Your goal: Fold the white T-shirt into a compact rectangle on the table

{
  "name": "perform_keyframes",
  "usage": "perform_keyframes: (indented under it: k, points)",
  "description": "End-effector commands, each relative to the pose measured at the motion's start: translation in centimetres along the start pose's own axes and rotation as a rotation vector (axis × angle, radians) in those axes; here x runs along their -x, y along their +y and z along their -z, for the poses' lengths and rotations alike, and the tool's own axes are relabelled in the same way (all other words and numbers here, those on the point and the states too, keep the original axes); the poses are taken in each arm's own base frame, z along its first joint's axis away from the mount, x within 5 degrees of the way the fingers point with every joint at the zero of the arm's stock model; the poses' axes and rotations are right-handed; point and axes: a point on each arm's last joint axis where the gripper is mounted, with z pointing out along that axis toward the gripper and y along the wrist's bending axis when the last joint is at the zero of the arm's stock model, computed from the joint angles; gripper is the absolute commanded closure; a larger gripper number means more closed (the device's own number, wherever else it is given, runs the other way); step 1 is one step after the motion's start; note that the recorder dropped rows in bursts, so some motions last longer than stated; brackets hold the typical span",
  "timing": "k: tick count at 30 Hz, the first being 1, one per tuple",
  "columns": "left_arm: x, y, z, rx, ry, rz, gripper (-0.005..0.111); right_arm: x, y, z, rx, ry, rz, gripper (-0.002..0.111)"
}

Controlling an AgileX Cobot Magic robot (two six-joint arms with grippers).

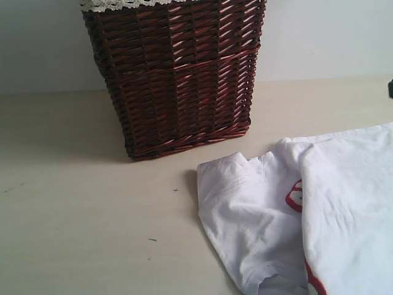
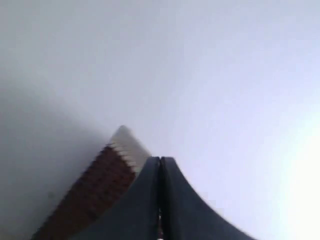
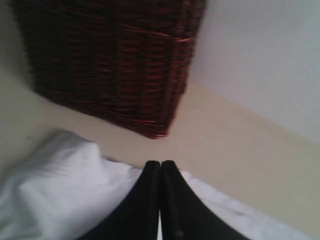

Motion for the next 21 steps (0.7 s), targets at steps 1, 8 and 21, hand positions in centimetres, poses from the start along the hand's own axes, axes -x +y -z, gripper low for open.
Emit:
perform_keyframes:
  k: [1,8,21]
  points:
    - [0.9,-2.7,0.0,-0.22,-0.028,0.038,0.107,-0.8,1.2,0.0,0.089,0.02,-0.14,0.108]
    - [1.3,-3.5,0.2,-0.312,-0.063,0.071,0.107,-1.1,0.7,0.0,0.031,0.05,-0.14,0.108]
    - [2.7,-3.5,-0.9,-0.115,-0.051,0.04,0.107,-2.2,-0.9,0.0,-0.142,0.131,-0.263,0.108]
